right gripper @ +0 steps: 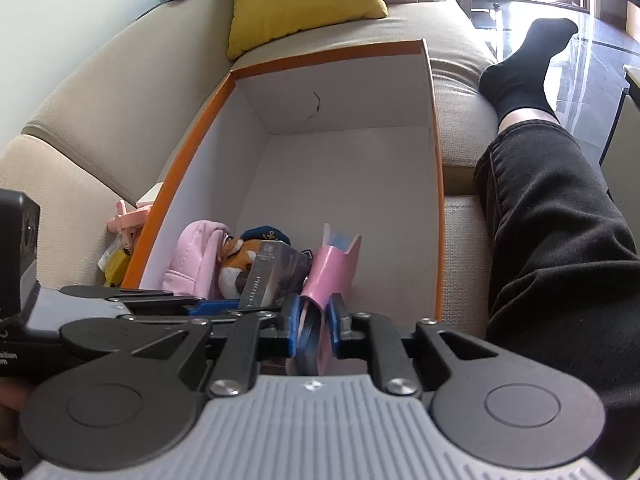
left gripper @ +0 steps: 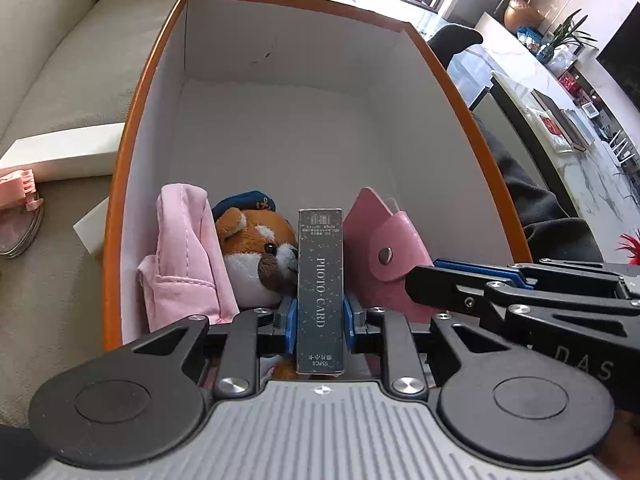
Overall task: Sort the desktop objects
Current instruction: 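Carry the PHOTO CARD box and pink card holder into the orange box with both grippers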
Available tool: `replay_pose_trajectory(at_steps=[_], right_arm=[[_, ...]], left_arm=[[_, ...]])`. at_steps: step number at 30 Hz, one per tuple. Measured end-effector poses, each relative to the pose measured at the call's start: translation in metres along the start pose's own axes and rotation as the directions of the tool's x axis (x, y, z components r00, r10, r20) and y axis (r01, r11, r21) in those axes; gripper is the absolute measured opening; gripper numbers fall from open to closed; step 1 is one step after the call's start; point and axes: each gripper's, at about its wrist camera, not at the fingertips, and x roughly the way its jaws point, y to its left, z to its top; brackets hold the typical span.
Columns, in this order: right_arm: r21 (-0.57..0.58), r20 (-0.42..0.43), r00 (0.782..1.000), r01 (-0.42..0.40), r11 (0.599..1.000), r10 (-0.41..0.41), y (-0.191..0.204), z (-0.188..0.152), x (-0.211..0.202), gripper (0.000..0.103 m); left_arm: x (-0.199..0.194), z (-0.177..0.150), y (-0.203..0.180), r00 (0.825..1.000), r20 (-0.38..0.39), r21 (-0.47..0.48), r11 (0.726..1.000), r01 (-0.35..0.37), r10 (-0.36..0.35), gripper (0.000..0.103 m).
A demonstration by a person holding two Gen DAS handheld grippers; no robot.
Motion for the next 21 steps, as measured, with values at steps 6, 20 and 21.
replay_pose_trajectory(at_steps=[6,20,21], right_arm=[[0.029,-0.069,0.993,-0.097,0.995,0.098,-0.005,0.0,0.007,0.015],[0.048,-0.099,0.989,-0.108,0.993,0.113,-0.005,0.012,0.015,0.03],[0.045,-0.103,0.988,-0.107,0.993,0.111,-0.004,0.013,0.016,0.033]], left_arm=[[-0.003,0.0,0.006,0.999,0.012,0.01,0.999,0.05,-0.05,0.026],[-0.034,-0.004,0.012,0.992,0.089,0.065,0.994,0.086,-0.092,0.028],[-0.04,-0.004,0.011,0.99,0.11,0.068,0.994,0.086,-0.093,0.028]])
